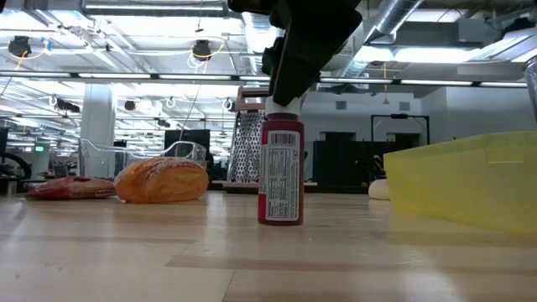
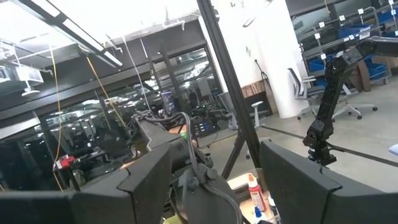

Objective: Pick & Place Food Item
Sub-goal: Put the red food coloring bottle into the bottom transparent bin, then put the brown donut into the top transparent bin

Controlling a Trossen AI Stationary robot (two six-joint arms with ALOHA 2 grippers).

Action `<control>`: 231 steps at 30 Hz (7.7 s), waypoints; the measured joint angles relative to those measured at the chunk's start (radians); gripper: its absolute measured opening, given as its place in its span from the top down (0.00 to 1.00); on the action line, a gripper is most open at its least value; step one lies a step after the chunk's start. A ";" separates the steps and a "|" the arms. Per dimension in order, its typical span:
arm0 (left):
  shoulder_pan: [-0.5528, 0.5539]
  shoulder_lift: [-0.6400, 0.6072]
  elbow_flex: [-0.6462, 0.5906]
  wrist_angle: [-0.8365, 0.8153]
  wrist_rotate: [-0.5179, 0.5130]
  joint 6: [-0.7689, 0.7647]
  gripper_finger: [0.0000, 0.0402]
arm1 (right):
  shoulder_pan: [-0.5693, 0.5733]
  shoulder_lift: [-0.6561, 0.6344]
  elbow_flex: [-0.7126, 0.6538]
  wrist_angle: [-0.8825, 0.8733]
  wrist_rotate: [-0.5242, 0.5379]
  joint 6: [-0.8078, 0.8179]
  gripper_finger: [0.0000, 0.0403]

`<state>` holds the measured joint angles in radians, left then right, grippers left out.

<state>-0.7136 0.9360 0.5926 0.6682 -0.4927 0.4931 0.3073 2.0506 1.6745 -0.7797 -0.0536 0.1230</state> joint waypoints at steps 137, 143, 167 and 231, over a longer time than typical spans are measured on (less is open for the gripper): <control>0.000 0.000 0.001 0.028 0.000 -0.012 0.47 | 0.869 -0.536 -0.665 -0.067 0.430 1.567 0.50; 0.000 0.000 0.001 0.028 0.000 -0.012 0.47 | 0.869 -0.536 -0.609 -0.165 0.535 1.542 0.50; 0.045 0.047 0.000 0.045 -0.001 -0.027 0.47 | 0.318 -0.595 -0.518 -0.436 1.093 1.260 0.53; 0.285 -0.013 0.000 -0.137 -0.201 0.074 0.47 | -1.007 -0.459 -0.523 -0.286 0.048 0.076 0.31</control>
<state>-0.4286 0.9226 0.5926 0.5308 -0.6935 0.5674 -0.6998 1.5918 1.1510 -1.0657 -0.0058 0.1987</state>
